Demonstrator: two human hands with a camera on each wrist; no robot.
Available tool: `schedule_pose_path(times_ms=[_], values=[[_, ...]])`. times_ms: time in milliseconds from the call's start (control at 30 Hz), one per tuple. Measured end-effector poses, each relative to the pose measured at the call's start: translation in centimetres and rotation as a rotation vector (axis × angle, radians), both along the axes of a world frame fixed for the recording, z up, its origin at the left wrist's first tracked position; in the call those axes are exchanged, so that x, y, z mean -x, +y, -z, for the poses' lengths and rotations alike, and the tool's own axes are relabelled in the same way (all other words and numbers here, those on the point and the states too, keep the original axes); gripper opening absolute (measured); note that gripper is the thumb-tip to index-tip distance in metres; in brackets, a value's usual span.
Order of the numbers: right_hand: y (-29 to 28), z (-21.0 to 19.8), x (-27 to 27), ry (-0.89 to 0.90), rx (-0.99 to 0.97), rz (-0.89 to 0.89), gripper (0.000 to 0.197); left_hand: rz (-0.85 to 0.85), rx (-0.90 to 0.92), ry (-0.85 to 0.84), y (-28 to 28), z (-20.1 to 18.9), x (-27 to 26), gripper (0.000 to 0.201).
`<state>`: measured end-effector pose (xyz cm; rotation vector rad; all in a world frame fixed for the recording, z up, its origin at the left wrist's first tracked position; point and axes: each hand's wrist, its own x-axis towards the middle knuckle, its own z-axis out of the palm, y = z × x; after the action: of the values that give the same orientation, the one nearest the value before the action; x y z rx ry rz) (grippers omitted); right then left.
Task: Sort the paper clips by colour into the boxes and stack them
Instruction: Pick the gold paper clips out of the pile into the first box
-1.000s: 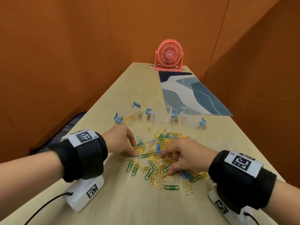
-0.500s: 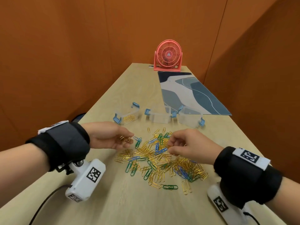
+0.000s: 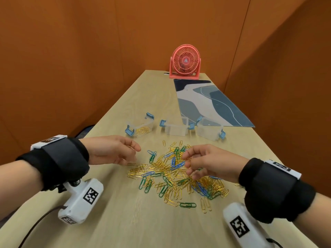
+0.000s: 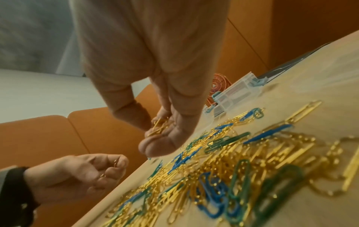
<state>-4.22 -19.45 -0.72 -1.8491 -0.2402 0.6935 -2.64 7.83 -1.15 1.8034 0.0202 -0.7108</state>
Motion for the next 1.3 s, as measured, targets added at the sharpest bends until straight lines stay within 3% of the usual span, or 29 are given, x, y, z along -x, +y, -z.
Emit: schedule_pose_path(times_ms=[67,100,167,267,400,500,600,700,833,933,1067,1167,1300], values=[[0.0,0.1,0.0,-0.049,0.088,-0.046,0.016,0.146,-0.382,-0.122,0.1,0.0,0.1,0.074],[0.0,0.1,0.0,-0.092,0.151,-0.071,0.019,0.200,-0.538,-0.180,0.0,0.2,0.2,0.074],[0.1,0.2,0.3,-0.190,0.284,-0.122,0.034,0.265,-0.670,-0.259,-0.1,0.7,0.4,0.070],[0.6,0.5,0.7,-0.355,0.503,-0.194,0.053,0.308,-0.592,-0.304,0.0,1.6,0.1,0.068],[1.3,1.1,0.9,-0.508,0.668,-0.264,0.062,0.275,-0.549,-0.368,0.1,2.2,-0.3,0.032],[1.5,1.3,0.8,-0.545,0.633,-0.270,0.043,0.295,-0.604,-0.394,0.0,2.4,-0.3,0.021],[1.5,1.7,0.4,-0.622,0.615,-0.271,0.021,0.303,-0.610,-0.387,0.1,2.1,-0.2,0.040],[1.4,1.9,0.3,-0.654,0.620,-0.287,0.013,0.226,-0.468,-0.311,-0.5,1.5,-0.1,0.024],[1.0,1.6,0.2,-0.654,0.573,-0.202,0.013,-0.061,-0.063,-0.043,-1.1,0.6,-0.3,0.018],[0.9,1.4,-0.3,-0.678,0.617,-0.188,0.014,-0.143,0.219,0.137,-1.5,0.2,-0.2,0.018],[0.9,1.6,-0.8,-0.648,0.788,-0.307,0.041,-0.111,0.291,0.121,-3.1,0.2,-0.1,0.020],[0.8,1.5,-0.8,-0.574,0.809,-0.292,0.061,-0.048,0.067,0.023,-4.8,0.5,-0.2,0.019],[0.5,1.6,-0.7,-0.567,0.778,-0.238,0.074,0.196,-0.752,-0.373,-6.9,0.8,-0.5,0.048]])
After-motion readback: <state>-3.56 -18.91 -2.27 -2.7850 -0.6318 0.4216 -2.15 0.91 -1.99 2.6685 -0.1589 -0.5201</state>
